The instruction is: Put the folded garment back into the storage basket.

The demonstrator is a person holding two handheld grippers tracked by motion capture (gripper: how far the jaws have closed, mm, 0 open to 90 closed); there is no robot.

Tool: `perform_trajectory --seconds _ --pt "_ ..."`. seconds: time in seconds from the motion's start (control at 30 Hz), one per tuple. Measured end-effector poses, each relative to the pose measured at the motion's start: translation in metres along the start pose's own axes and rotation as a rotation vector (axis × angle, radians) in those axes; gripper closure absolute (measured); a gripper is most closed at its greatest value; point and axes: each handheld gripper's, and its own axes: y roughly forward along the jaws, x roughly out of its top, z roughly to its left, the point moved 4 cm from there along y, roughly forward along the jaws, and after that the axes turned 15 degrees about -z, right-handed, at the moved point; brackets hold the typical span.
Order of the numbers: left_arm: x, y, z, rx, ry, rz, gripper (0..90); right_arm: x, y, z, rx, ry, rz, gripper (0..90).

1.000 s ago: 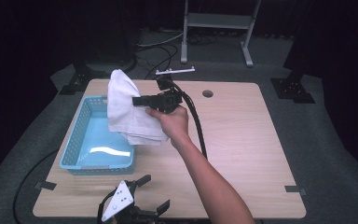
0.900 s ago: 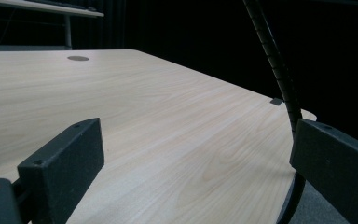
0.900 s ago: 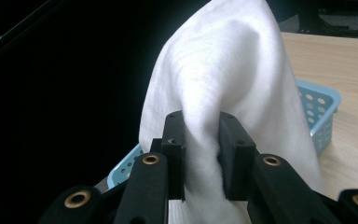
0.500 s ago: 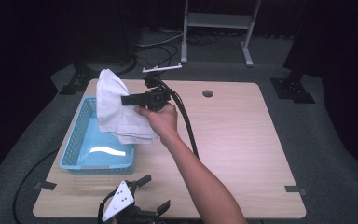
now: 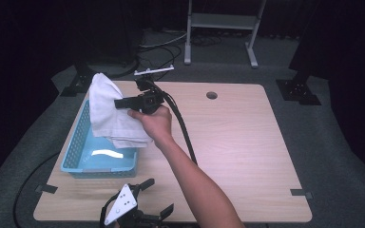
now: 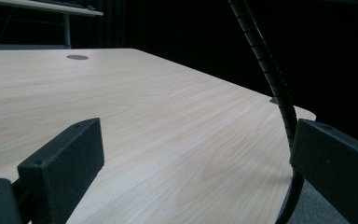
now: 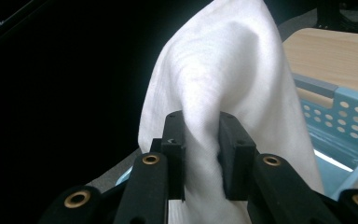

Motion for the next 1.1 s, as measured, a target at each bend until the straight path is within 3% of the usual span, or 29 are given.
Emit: perform_trajectory --seconds 0.6,1.1 --pt "0.0 0.0 0.0 0.001 0.003 -0.002 2.5 -0.006 0.021 0.0 -0.013 0.012 0.015 74.7" --pt "0.002 -0.003 0.005 0.015 0.003 -0.012 2.5 -0.022 0.052 -0.001 -0.012 0.037 0.045 74.7"
